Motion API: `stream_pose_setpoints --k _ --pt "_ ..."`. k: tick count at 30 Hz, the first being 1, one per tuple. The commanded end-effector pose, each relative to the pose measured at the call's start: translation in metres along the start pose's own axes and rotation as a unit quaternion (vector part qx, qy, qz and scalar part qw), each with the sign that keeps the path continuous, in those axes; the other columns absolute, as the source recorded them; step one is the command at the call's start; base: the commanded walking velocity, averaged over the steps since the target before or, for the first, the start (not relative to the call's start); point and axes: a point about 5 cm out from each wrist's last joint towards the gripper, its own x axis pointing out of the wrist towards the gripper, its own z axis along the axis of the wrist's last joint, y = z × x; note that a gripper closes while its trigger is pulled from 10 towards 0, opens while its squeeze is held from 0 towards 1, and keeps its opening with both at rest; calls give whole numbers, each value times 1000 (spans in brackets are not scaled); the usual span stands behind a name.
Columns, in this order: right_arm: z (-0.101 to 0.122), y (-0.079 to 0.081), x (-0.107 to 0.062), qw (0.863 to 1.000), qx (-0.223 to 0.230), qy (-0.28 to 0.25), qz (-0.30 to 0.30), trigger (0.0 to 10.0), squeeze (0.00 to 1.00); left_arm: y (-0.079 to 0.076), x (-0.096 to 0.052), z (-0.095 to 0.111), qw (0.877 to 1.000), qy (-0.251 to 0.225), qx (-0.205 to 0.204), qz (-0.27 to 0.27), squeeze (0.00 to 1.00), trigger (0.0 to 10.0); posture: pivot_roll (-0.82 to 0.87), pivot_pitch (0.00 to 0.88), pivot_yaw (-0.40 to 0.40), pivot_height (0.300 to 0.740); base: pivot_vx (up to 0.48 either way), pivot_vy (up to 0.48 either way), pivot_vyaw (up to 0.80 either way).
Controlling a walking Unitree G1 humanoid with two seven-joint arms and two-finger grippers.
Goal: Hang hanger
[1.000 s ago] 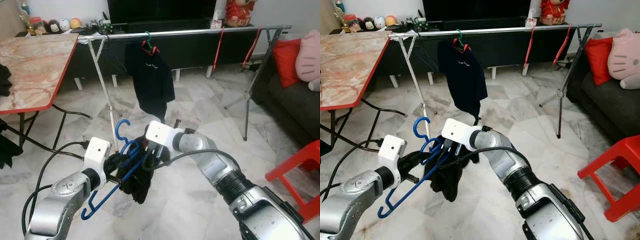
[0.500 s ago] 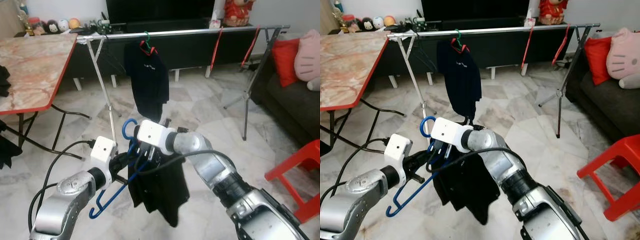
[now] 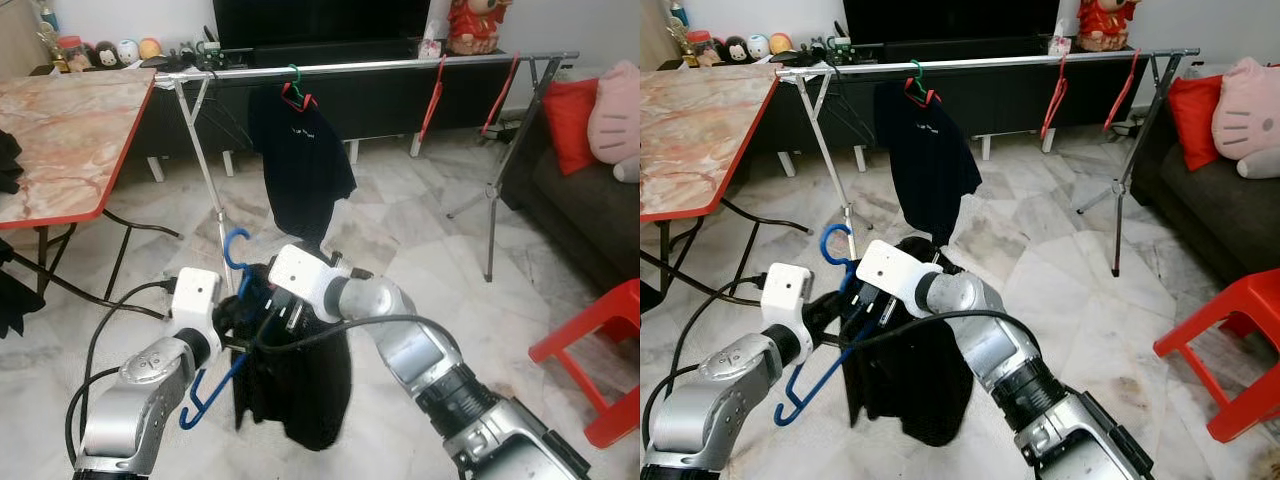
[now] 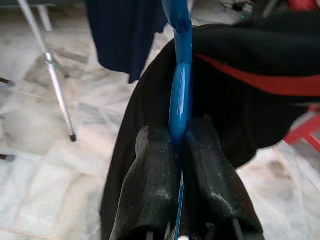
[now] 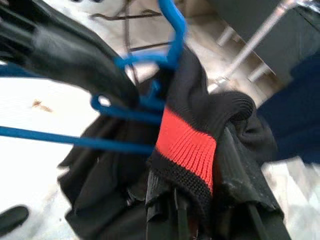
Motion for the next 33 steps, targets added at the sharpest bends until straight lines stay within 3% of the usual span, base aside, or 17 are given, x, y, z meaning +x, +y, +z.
stream_pose_setpoints --k 1,8,12,13,14,20,24,29,33 --pt "6 -7 -3 999 29 -13 -41 10000 0 6 1 12 999 -26 11 20 0 10000 -92 0 -1 740 0 0 0" --pt "9 -6 -3 997 51 -21 -46 10000 0 -3 -3 5 999 -9 16 -33 0 10000 -97 0 2 740 0 0 0" --pt "10 -5 -4 997 55 -19 -49 10000 0 -4 -3 5 999 -10 15 -34 0 10000 -97 0 2 740 0 0 0" --pt "16 -21 -4 983 118 -34 -134 10000 0 -6 -5 3 999 0 18 -46 0 10000 -92 0 2 740 0 0 0" --pt "17 -24 -3 978 139 -35 -149 10000 0 -7 -6 2 998 6 21 -54 0 10000 -92 0 3 740 0 0 0" --pt "13 -10 2 987 127 -13 -100 10000 0 -3 -6 1 999 9 25 -38 0 10000 -90 0 2 740 0 0 0" --pt "13 -17 1 972 180 -14 -153 10000 0 0 -4 2 999 9 22 -25 0 10000 -90 0 3 740 0 0 0" --pt "10 -17 4 976 169 -1 -141 10000 0 -6 -7 1 998 15 28 -56 0 10000 -91 0 4 740 0 0 0" --pt "1 -11 4 985 123 23 -122 10000 0 -7 -10 3 997 12 32 -66 0 10000 -90 0 3 740 0 0 0"
